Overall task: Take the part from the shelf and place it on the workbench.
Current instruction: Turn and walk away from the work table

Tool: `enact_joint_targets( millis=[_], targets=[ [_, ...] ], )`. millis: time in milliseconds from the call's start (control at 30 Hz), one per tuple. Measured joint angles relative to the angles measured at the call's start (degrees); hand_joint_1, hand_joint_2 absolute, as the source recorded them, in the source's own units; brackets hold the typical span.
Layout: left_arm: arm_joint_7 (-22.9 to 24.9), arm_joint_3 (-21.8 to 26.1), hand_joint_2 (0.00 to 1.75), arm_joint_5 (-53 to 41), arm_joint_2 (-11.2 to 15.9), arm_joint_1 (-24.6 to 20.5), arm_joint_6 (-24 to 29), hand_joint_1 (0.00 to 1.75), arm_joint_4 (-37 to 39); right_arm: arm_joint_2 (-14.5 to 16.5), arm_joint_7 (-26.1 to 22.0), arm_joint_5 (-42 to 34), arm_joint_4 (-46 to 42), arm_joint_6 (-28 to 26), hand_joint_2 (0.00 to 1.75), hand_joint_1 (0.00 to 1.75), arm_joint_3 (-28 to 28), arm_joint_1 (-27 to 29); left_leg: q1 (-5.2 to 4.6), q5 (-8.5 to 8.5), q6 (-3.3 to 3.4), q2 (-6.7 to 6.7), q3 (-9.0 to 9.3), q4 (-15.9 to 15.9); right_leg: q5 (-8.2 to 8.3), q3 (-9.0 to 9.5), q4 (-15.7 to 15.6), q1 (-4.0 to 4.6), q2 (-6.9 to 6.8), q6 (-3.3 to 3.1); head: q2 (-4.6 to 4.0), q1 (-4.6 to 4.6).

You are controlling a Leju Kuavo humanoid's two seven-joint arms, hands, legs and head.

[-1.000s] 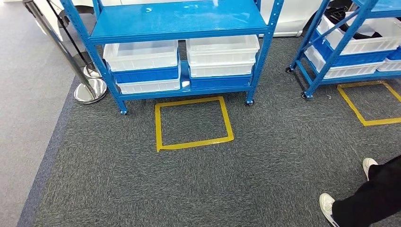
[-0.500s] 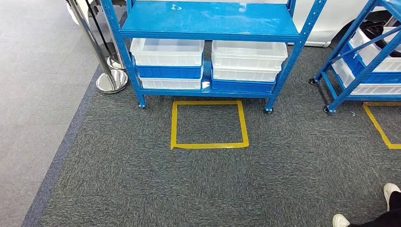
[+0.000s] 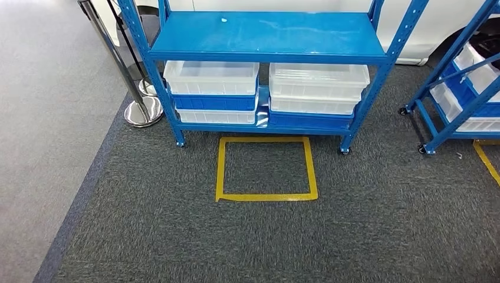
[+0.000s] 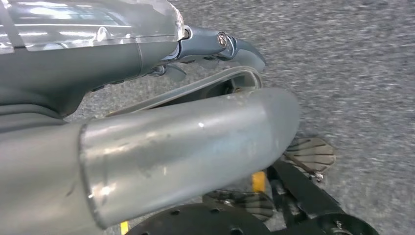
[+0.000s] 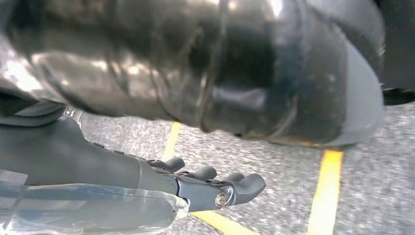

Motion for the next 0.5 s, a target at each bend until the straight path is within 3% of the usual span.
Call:
enact_joint_targets(
  millis=[67, 133, 200, 233, 267, 333, 367, 400, 433, 500],
  targets=[
    [0.02, 0.03, 0.0, -0.04, -0.02, -0.08, 0.04, 0.0, -0.01, 0.03, 0.02, 0.0, 0.01, 0.01, 0.0, 0.0, -0.15, -0.14, -0.42, -1.66, 0.88, 0.11, 1.63, -1.35, -0.44, 1.57, -1.06, 0.19, -0.19, 0.86, -0.01, -0.01],
    [0.05, 0.03, 0.0, -0.06, -0.04, -0.23, 0.1, 0.0, -0.01, 0.05, 0.03, 0.01, 0.01, 0.01, 0.0, 0.0, -0.27, -0.5, -0.26, -3.06, 1.6, -0.09, 3.3, -3.03, 1.86, 0.45, 1.98, 0.21, -0.24, 1.44, 0.01, 0.0],
    [0.13, 0.03, 0.0, -0.07, -0.07, -0.24, 0.17, 0.0, -0.01, 0.04, 0.02, 0.03, 0.01, -0.01, 0.0, 0.0, -0.39, -0.73, 0.0, -3.75, 2.23, -0.28, 5.45, -4.83, 4.84, -4.68, 10.31, 0.12, 0.04, 1.77, 0.02, 0.02],
    [0.21, 0.03, 0.0, -0.08, -0.09, -0.22, 0.22, 0.0, -0.01, 0.04, 0.03, 0.03, 0.01, -0.01, 0.0, 0.0, -0.45, -0.72, 0.07, -4.22, 2.45, -0.35, 6.71, -5.65, 4.57, -7.73, 14.26, 0.08, 0.21, 1.83, 0.02, 0.03],
    [0.29, 0.04, 0.0, -0.09, -0.09, -0.23, 0.28, 0.0, -0.02, 0.04, 0.07, 0.04, 0.01, -0.02, 0.0, 0.0, -0.51, -0.67, 0.07, -4.81, 2.64, -0.49, 7.98, -6.21, 2.82, -10.44, 16.84, 0.09, 0.31, 1.93, 0.02, 0.02],
    [0.45, 0.05, 0.0, -0.11, -0.1, -0.24, 0.43, 0.0, -0.01, 0.04, 0.14, 0.04, 0.01, -0.04, 0.0, 0.0, -0.63, -0.5, 0.06, -6.31, 2.72, -0.94, 10.53, -6.76, -2.43, -14.47, 18.17, 0.12, 0.36, 2.06, 0.01, 0.02],
    [0.5, 0.05, 0.0, -0.12, -0.11, -0.21, 0.49, 0.0, -0.01, 0.03, 0.17, 0.04, 0.01, -0.05, 0.0, 0.0, -0.7, -0.4, 0.06, -7.19, 2.64, -1.19, 11.81, -6.84, -3.96, -15.79, 17.28, 0.13, 0.36, 2.13, 0.01, 0.03],
    [0.55, 0.05, 0.0, -0.13, -0.12, -0.18, 0.52, 0.0, -0.01, 0.03, 0.17, 0.04, 0.01, -0.05, 0.0, 0.0, -0.77, -0.29, 0.06, -8.12, 2.54, -1.39, 13.08, -6.86, -3.8, -16.67, 15.51, 0.14, 0.37, 2.14, 0.01, 0.03],
    [0.6, 0.05, 0.0, -0.14, -0.13, -0.13, 0.55, 0.0, -0.01, 0.02, 0.18, 0.05, 0.01, -0.06, 0.0, 0.0, -0.82, -0.14, 0.05, -9.08, 2.4, -1.52, 14.24, -6.86, -1.46, -17.15, 12.87, 0.16, 0.39, 2.06, 0.01, 0.04],
    [0.69, 0.06, 0.0, -0.23, -0.21, -0.03, 0.57, 0.0, -0.01, -0.01, 0.19, 0.08, 0.01, -0.06, 0.0, 0.0, -0.94, 0.19, -0.03, -10.93, 1.99, -1.68, 15.93, -6.66, 7.33, -17.78, 7.46, 0.36, 0.5, 1.47, 0.01, 0.03]
  ],
)
